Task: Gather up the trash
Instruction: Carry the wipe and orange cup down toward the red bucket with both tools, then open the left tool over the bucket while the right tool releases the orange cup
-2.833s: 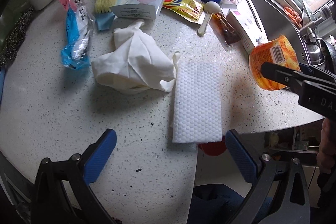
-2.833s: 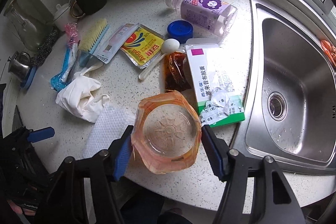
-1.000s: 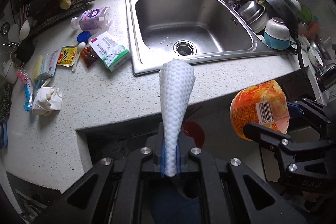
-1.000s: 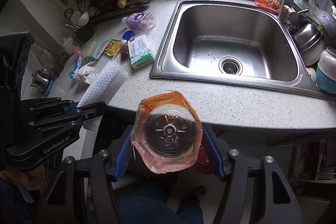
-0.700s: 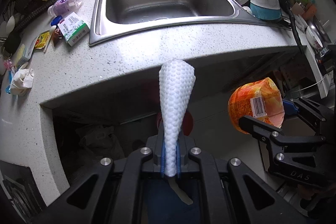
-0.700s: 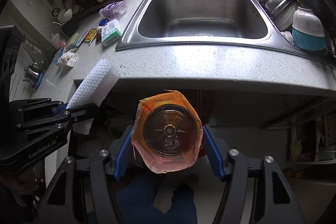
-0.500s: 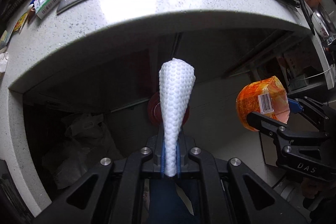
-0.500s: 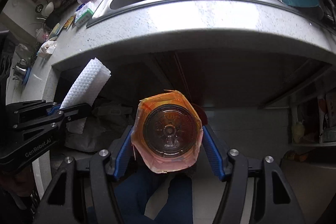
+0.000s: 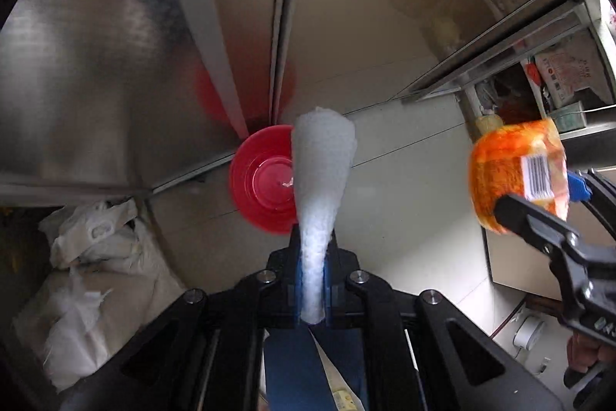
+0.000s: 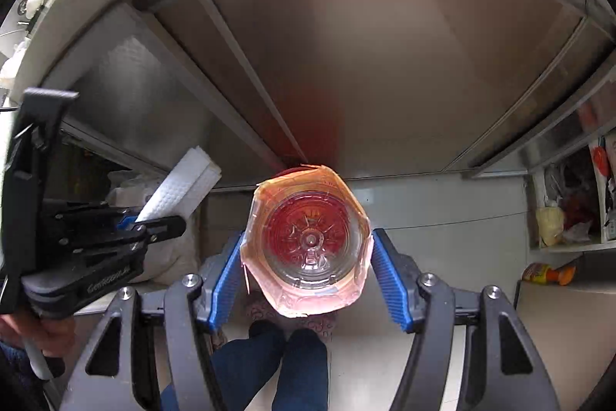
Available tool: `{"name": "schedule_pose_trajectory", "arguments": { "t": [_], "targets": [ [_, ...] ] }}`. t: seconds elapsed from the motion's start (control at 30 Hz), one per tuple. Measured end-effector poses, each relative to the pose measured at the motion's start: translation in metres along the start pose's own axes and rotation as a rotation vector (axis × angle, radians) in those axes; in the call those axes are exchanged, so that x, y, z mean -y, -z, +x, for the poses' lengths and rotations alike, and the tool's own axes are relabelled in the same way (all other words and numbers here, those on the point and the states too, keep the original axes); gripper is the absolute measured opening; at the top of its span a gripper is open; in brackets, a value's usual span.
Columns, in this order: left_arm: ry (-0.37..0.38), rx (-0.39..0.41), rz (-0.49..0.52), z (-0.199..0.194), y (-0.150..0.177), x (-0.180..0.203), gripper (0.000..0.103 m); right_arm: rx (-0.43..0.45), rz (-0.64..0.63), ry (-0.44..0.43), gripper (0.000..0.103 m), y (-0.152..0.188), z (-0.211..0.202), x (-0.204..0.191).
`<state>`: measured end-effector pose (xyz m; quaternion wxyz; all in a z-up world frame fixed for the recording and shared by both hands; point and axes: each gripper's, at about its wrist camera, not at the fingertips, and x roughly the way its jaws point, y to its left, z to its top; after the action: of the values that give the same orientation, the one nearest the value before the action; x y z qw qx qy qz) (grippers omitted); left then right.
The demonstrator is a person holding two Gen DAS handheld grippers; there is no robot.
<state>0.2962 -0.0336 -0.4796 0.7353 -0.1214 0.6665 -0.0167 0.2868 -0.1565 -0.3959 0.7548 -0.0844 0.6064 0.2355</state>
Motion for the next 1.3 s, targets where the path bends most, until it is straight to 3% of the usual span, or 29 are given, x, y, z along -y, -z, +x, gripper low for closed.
{"name": "schedule_pose_trajectory", "arguments": {
  "t": [0.17,0.2,0.23,0.3,0.33,0.67,0.9,1.13,1.23,1.3],
  "targets": [
    [-0.006,0.003,0.011,0.029,-0.007,0.002,0.007,-0.023,0.039,-0.013,0.061,0.01,0.027,0.01],
    [-0.004,0.006,0.023,0.033,-0.01,0.004,0.017,-0.029,0.041,-0.006,0.061,0.012,0.033,0.01],
    [0.003,0.016,0.03,0.035,-0.011,0.005,0.035,-0.036,0.042,0.004,0.061,0.014,0.038,0.01],
    [0.01,0.053,0.03,0.036,-0.011,0.0,0.057,-0.041,0.041,0.013,0.061,0.017,0.044,0.008],
    [0.009,0.066,0.026,0.035,-0.01,-0.002,0.061,-0.041,0.04,0.016,0.061,0.019,0.046,0.008],
    [-0.027,0.026,-0.036,0.025,0.002,-0.02,0.062,-0.047,0.027,-0.021,0.061,0.01,0.041,0.004],
    [-0.018,0.047,-0.061,0.021,0.015,-0.04,0.083,-0.056,0.004,-0.052,0.061,0.001,0.059,-0.009],
    [-0.056,0.089,-0.081,0.023,0.018,-0.056,0.09,-0.068,-0.035,-0.079,0.061,-0.002,0.087,-0.025],
    [-0.045,0.095,-0.098,0.021,0.02,-0.066,0.103,-0.069,-0.053,-0.08,0.061,-0.004,0.093,-0.03],
    [-0.049,0.108,-0.104,0.018,0.021,-0.07,0.103,-0.069,-0.066,-0.081,0.061,-0.005,0.094,-0.033]
  ]
}}
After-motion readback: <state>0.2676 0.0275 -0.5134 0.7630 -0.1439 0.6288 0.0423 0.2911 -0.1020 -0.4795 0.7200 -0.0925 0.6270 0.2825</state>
